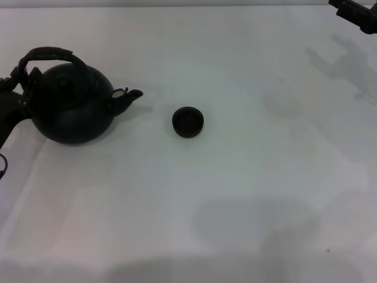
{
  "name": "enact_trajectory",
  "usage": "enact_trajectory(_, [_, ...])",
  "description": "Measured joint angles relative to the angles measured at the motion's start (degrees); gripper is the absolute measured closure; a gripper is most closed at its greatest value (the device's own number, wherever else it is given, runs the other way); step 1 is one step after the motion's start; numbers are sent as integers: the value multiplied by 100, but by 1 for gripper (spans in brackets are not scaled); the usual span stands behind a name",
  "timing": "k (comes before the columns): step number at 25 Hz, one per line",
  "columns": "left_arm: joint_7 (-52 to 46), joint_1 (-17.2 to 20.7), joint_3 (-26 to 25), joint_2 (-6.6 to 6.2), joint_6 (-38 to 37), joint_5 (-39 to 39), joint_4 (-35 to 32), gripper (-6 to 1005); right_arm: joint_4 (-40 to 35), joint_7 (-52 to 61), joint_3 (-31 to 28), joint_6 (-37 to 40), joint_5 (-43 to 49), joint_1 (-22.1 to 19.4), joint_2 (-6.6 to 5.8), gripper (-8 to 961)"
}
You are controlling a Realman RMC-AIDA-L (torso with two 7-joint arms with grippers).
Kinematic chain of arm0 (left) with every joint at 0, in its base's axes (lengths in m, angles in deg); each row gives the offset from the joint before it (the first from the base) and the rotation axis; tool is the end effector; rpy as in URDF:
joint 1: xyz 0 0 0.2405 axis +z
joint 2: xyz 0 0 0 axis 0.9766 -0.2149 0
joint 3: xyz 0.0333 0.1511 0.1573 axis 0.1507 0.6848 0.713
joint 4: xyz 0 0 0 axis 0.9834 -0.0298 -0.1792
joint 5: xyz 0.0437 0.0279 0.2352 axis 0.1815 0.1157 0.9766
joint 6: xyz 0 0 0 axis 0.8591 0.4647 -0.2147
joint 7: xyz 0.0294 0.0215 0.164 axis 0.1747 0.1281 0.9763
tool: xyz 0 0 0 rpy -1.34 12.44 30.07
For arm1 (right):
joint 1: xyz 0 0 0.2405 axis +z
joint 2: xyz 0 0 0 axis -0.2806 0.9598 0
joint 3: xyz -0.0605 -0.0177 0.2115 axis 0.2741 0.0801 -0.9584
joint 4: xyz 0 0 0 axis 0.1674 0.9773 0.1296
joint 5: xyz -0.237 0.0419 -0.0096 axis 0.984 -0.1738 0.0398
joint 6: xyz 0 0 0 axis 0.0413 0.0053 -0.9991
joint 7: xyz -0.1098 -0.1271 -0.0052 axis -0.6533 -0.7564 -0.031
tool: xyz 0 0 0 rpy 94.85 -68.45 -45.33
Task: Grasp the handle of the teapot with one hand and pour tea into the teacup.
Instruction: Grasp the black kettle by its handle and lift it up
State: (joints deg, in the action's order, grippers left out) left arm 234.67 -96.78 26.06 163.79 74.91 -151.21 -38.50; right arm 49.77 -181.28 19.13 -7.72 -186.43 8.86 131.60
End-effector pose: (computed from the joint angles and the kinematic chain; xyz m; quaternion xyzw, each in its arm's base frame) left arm -0.3525 0.2981 -0.0226 -0.7214 -0.3273 -0.3463 0.5026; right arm 0.2976 0.3933 0.0500 -0.8087 0.2754 0.3339 0.3984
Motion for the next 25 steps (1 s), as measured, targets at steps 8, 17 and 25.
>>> enact_trajectory(8, [6,-58,-10,10,-50,-119,55,656,21,-154,-7,50,-84,31,1,95])
enact_trajectory(17, [-19,-65,-8,27,-54,-296,223,720,99,-214,6,223,-99,77,24,95])
enact_trajectory(25, [-22,-121,-6,22,-60,-303,228,819,138,-217,51,245,-99,95,22,96])
